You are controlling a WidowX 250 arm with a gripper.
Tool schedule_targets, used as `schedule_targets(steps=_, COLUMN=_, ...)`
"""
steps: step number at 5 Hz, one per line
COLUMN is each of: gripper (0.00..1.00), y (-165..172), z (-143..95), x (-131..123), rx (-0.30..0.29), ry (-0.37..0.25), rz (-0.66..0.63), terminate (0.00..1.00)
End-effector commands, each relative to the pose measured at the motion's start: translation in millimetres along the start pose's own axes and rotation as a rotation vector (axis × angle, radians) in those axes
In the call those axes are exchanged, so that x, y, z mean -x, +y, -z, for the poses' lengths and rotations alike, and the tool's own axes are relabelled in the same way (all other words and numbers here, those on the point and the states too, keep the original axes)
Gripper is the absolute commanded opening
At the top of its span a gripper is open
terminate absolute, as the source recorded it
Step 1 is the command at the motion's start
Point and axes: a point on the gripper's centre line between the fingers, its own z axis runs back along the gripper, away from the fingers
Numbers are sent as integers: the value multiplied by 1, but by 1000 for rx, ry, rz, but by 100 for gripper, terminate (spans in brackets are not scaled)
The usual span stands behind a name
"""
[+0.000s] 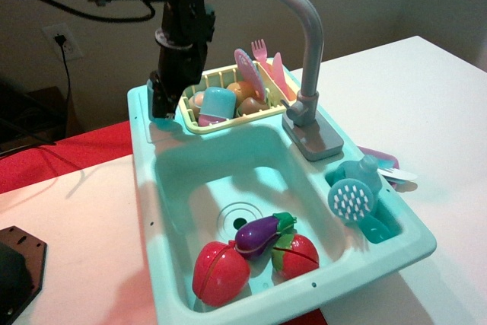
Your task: Put cup from counter to sink
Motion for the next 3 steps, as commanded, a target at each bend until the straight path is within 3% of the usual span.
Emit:
schedule_targets(steps=1, gripper=0, y=-10, z=-65, x=-3, rx=-32, ry=-152, rz=9, terminate=0)
schedule_targets(steps=2, gripper=0, y=-31, z=-68, x=-15, rx=-7, ry=-155, rz=48, terminate=0)
schedule_targets(steps=3, gripper=0, y=-75, z=-61, x=-31, rx=13, ry=-148, rz=146, terminate=0)
